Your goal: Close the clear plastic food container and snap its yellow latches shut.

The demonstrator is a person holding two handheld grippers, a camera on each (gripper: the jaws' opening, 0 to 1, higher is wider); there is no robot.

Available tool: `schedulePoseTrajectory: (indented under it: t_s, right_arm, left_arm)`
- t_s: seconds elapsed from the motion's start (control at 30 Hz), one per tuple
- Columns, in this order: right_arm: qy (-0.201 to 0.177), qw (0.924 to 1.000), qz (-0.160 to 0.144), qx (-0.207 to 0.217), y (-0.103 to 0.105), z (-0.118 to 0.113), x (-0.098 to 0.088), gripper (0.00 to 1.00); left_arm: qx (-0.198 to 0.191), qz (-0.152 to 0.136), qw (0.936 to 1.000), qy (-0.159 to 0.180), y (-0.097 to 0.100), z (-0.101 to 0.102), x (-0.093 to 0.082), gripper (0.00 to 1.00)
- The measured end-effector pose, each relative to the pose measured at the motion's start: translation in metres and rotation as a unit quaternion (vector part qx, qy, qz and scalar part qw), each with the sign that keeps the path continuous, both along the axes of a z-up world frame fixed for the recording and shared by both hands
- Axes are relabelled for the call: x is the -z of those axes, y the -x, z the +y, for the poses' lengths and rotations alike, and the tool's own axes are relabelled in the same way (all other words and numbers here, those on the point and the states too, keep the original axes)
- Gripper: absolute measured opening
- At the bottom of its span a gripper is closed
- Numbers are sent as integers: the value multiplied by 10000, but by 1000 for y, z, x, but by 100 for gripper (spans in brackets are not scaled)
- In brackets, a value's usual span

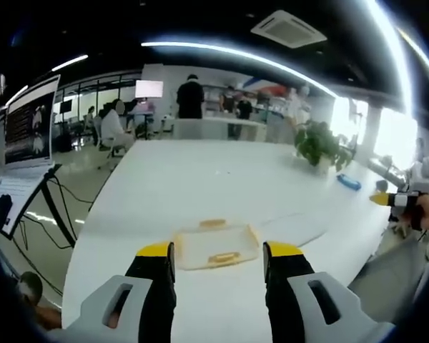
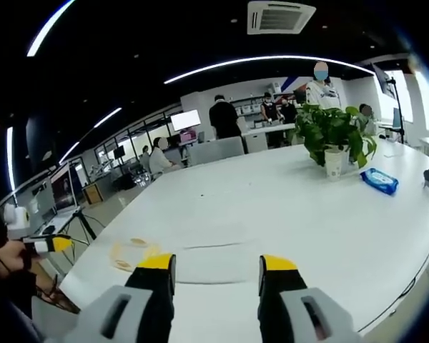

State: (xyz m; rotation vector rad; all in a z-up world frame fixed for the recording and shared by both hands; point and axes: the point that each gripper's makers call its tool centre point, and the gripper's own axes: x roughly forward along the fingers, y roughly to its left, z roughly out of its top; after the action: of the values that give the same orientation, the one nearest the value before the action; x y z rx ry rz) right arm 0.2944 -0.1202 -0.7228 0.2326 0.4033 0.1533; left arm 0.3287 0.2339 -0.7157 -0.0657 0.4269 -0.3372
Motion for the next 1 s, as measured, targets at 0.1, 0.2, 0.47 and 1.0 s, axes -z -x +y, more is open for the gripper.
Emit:
schedulePoseTrajectory:
  t_s: [0.1, 0.2, 0.47, 1.0]
  right_arm:
    - [15, 10000, -30, -17, 0, 1, -2, 45]
    - [-8, 10000, -40, 6, 0, 0, -2, 45]
    - [-74, 10000, 6, -24, 3, 0, 3, 44]
    - [-154, 9999, 74, 15, -3, -1, 9, 42]
  left_arm:
    - [17, 19, 10000, 23, 1, 0, 1, 48]
    - [20, 56, 10000, 1, 2, 0, 4, 48]
    - [-3, 17, 10000, -8, 1, -3, 1, 47]
    - [-2, 127, 9999, -111, -6, 1, 10, 47]
